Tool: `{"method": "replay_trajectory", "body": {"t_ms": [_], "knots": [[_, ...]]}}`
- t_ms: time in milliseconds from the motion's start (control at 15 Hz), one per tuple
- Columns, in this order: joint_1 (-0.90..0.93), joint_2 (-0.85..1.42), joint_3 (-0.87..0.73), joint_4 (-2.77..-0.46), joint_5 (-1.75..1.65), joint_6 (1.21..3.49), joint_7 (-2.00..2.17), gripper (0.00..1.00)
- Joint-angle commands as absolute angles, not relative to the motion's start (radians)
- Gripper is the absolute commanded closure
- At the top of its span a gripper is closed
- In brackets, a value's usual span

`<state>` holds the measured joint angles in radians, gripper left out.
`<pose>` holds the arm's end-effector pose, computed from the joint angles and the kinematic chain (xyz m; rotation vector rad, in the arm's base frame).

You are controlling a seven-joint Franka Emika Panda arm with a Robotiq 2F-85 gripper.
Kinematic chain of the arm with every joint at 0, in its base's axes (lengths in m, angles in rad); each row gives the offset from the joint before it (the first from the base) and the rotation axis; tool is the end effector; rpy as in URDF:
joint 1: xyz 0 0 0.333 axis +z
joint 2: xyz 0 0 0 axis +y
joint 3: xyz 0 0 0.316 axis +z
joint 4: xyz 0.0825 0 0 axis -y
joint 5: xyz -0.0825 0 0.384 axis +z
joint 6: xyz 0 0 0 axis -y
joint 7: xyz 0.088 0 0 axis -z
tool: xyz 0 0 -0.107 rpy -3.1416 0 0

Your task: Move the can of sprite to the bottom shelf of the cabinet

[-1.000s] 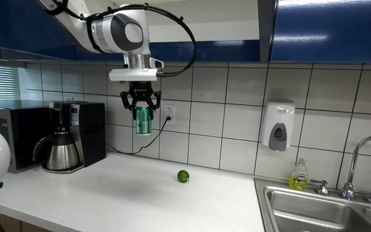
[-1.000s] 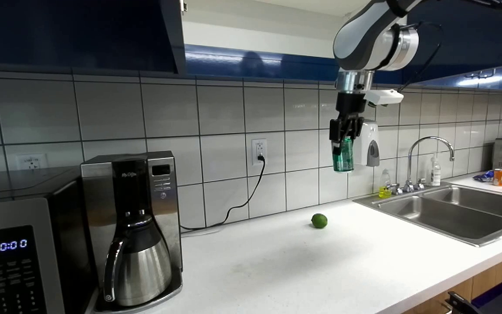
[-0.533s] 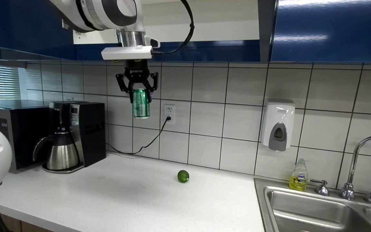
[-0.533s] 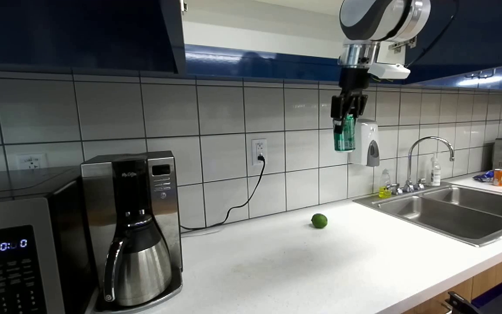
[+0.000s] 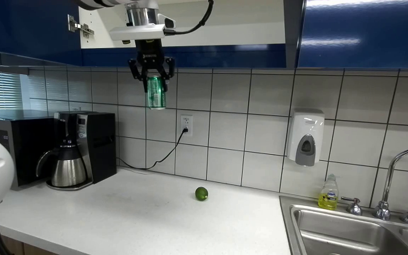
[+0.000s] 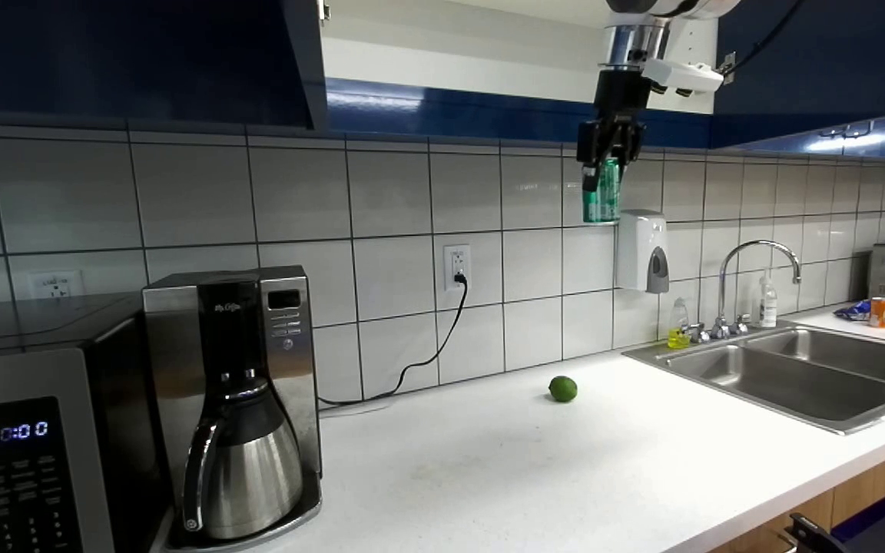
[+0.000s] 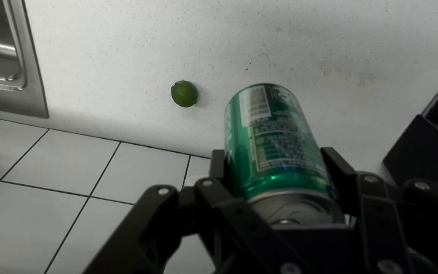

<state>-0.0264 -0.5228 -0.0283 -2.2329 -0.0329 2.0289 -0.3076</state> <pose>0.4218 -0.0272 0.6022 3.0045 0.3992 0.4744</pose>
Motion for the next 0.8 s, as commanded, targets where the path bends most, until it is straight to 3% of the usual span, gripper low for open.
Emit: {"method": "replay_trajectory", "body": {"t_ms": [0,733], "knots": [[-0.012,-0.487,-0.026,-2.117,-0.054,1.953,-0.254,0.62],[0.003,-0.412,-0.012,-1.906,-0.045,1.802,-0.194,0.62]]}}
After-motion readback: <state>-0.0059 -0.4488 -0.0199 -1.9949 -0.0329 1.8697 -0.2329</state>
